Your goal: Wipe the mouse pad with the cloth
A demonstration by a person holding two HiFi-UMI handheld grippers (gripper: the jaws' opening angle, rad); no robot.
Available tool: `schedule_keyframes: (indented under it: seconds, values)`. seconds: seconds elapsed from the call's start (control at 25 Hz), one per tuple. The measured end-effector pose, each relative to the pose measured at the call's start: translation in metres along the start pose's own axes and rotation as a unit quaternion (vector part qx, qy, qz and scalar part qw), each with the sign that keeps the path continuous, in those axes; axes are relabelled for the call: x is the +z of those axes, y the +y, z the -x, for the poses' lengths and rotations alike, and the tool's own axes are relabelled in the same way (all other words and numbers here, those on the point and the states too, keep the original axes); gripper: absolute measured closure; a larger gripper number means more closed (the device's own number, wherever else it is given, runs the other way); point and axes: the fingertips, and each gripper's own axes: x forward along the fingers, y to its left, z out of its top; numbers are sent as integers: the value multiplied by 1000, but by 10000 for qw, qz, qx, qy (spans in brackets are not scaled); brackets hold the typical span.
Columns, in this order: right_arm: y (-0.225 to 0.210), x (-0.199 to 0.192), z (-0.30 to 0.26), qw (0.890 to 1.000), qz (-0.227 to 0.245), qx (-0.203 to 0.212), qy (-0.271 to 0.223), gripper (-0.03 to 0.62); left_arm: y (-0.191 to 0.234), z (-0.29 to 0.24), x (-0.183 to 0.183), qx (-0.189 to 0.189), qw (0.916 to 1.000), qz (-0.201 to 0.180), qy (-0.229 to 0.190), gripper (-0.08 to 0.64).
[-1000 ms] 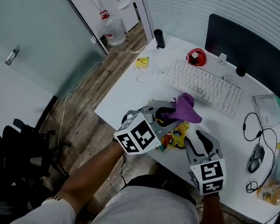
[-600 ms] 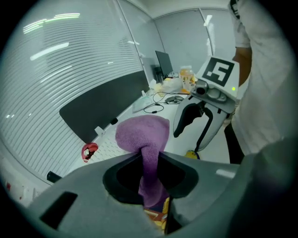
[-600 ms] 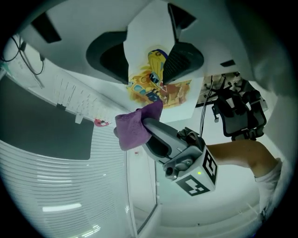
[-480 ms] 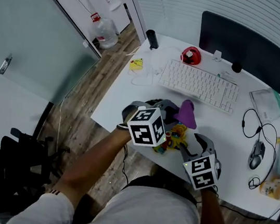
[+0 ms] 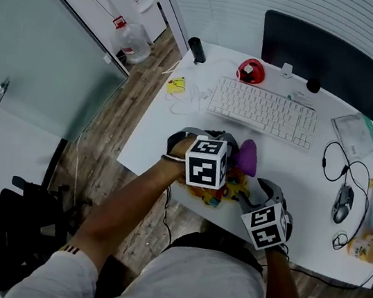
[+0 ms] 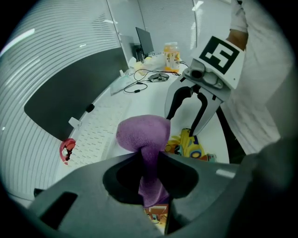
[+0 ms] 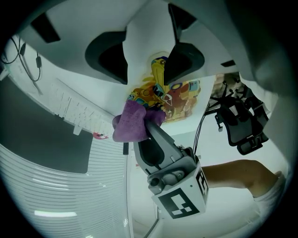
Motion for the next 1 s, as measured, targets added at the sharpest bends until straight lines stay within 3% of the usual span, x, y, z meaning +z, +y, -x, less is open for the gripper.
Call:
schedule_keyframes:
  seconds: [0.4, 1.0]
  values:
    - [-5, -2, -5, 9999, -63, -74, 116, 387, -5, -20, -9, -455, 9984, -101, 305, 476]
    - [-4, -12, -10, 9994, -159, -106, 282, 387, -4, -45, -22, -691, 9962, -111, 523, 476]
